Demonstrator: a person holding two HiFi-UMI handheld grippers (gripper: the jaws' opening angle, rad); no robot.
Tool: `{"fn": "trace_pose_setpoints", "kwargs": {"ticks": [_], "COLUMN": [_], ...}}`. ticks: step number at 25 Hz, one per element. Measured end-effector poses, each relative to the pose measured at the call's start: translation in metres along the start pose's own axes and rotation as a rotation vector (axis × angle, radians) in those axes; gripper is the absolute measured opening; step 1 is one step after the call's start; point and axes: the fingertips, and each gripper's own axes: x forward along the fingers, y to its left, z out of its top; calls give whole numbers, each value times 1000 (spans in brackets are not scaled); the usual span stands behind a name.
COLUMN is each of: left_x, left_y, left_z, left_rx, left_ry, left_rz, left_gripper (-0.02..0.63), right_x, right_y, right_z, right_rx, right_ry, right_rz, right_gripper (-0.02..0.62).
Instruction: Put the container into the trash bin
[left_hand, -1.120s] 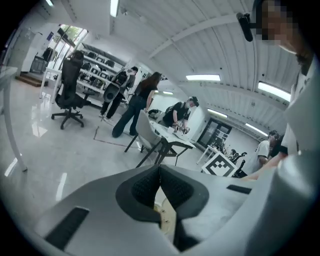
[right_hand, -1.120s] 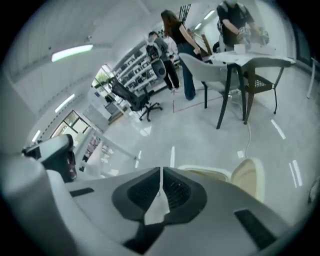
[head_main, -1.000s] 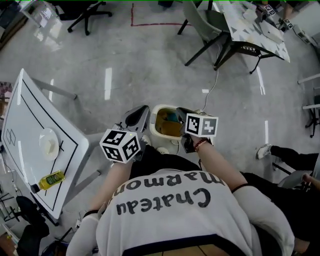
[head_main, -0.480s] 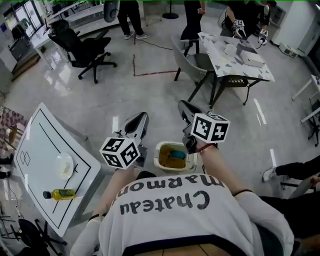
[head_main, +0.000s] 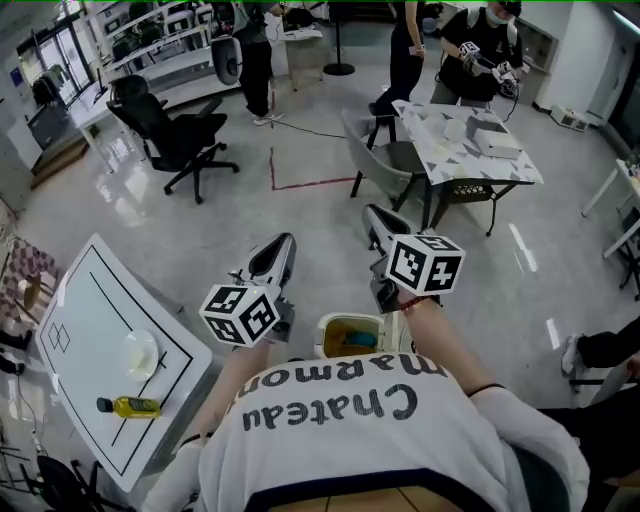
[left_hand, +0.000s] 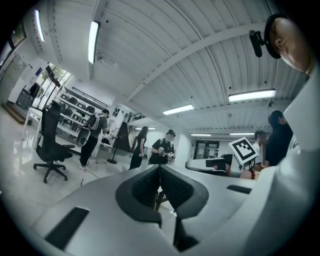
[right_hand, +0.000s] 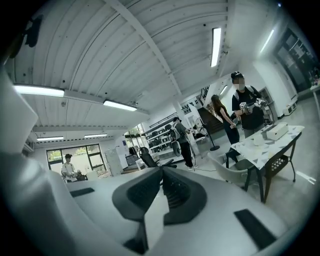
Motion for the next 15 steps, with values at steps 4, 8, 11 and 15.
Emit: {"fn": "trace_pose_setpoints", "kwargs": {"ticks": [4,8,11,15], "left_x": [0,-2,-4,-4], "left_y": [2,6,13,19], "left_z": [-3,-4,-4,-4], "left_rx": [-11,-15,-22,-32], "left_ry": [0,5,6,2], "left_rz": [-3,-1,10,14], "left_gripper": [23,23,23,23], "right_x": [2,6,10,10], "right_y": [-1,-2,-2,-5], "right_z": [-8,-10,-13,-17], "right_rx": [-5,-8,-13,-13], "right_ry": [21,33,43,53], "right_rz": [-2,-13,-20,-35], "right_gripper": [34,34,34,34]}}
